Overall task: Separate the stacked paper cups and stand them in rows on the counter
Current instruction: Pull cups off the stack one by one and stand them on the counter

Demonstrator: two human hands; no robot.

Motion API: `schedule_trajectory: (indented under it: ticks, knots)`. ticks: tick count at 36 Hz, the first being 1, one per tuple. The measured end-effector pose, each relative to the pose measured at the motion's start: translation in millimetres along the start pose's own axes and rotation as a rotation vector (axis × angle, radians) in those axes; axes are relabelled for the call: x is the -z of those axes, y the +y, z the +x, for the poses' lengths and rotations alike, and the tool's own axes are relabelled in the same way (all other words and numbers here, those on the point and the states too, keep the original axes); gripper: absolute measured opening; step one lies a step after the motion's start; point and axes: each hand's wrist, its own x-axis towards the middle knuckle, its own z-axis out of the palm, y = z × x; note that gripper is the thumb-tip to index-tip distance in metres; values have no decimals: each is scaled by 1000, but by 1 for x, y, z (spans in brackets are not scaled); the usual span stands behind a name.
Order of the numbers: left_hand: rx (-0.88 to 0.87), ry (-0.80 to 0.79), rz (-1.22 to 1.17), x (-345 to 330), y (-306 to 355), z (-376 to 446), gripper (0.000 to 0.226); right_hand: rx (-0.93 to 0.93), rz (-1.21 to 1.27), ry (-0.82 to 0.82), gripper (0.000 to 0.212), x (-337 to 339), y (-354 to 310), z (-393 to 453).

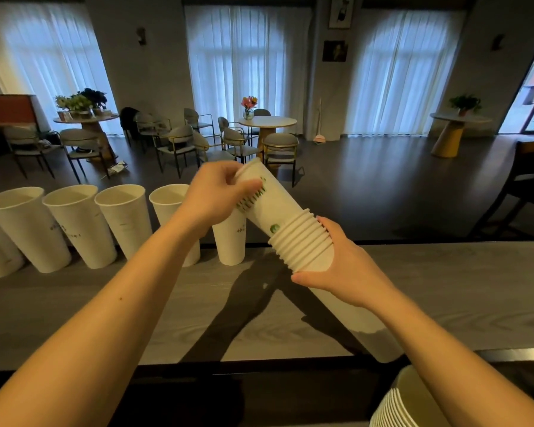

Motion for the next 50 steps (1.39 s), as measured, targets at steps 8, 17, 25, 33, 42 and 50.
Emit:
schedule_trajectory:
  ticks: [8, 17, 25, 33, 42, 50]
  knots:
    - [-170, -50, 470, -47, 8, 5, 12, -140, -86, 74, 113, 15, 27, -3]
    - [-288, -129, 768, -90, -23, 15, 23, -113, -19, 85, 113, 25, 30, -2]
    - [-232, -139, 807, -90, -31, 33, 24, -104, -21, 73, 113, 29, 35, 0]
    - [-290, 46, 636, -83, -5, 26, 47, -75, -17, 77, 112, 38, 42, -5]
    - [-2, -713, -91, -92, 48, -11, 24, -24, -36, 75, 114, 51, 49, -13]
    - [53, -502, -143, -106, 55, -11, 11, 4, -46, 70, 114, 62, 60, -15]
